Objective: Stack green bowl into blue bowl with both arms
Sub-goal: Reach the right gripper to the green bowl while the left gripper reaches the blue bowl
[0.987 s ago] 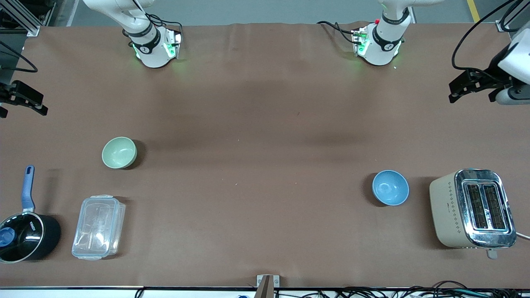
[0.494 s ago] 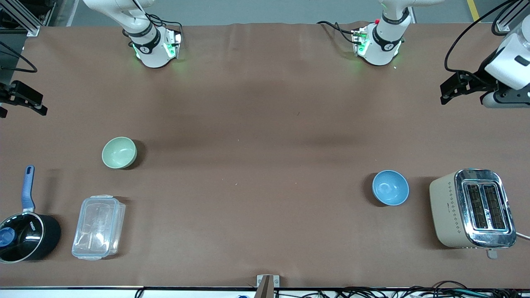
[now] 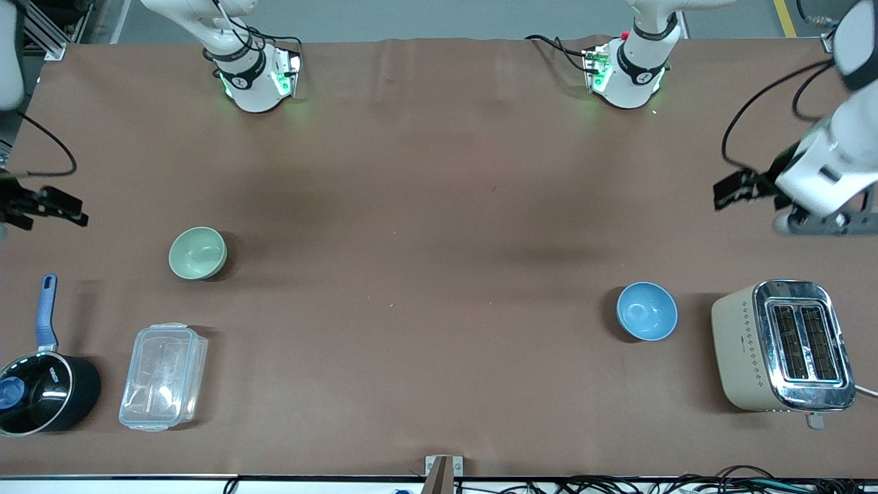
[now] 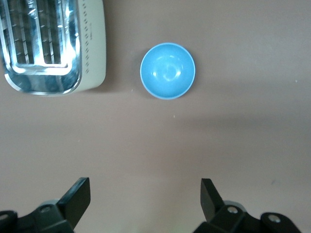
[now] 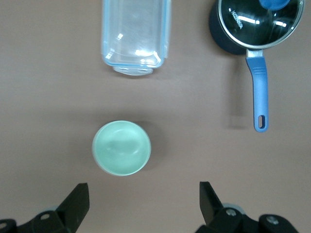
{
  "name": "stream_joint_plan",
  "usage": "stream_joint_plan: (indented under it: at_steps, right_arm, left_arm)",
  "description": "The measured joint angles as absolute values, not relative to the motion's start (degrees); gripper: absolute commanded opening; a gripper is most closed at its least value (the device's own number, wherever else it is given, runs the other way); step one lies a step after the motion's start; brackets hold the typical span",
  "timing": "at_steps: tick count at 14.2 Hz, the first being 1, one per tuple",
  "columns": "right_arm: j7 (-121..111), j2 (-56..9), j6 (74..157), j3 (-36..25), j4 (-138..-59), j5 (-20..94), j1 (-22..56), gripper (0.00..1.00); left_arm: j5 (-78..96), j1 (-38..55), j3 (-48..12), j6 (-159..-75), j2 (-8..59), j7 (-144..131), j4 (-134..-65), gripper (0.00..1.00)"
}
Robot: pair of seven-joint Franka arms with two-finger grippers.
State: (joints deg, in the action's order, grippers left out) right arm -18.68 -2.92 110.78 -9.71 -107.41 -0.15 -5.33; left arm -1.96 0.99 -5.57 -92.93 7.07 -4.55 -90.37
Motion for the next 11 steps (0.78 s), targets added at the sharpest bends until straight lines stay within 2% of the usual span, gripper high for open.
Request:
stream_joint_plan:
  at_steps: [3,5,8,11]
  right_arm:
    - [-19.89,-6.91,122.26,-9.62,-116.99,1.41,-6.68,1.0]
    - [-19.89,-11.71,128.68,-9.08,-120.09,3.6,-6.45,1.0]
    - [-19.89,-19.18,135.26,-8.2,-120.66,4.71,-5.64,1.0]
    - [-19.89,-22.61,138.89,-7.63,-120.58,6.6,-5.18,0.98]
  left_arm:
    - [-1.96,0.95,-5.56,-98.09,12.46,-4.65,-90.28,1.0]
    - [-1.96,0.86,-5.54,-100.27,15.4,-4.66,-90.14,1.0]
    - [-1.96,0.77,-5.52,-102.17,18.59,-4.7,-90.1,1.0]
    - [-1.96,0.68,-5.47,-103.61,20.54,-4.72,-90.25,1.0]
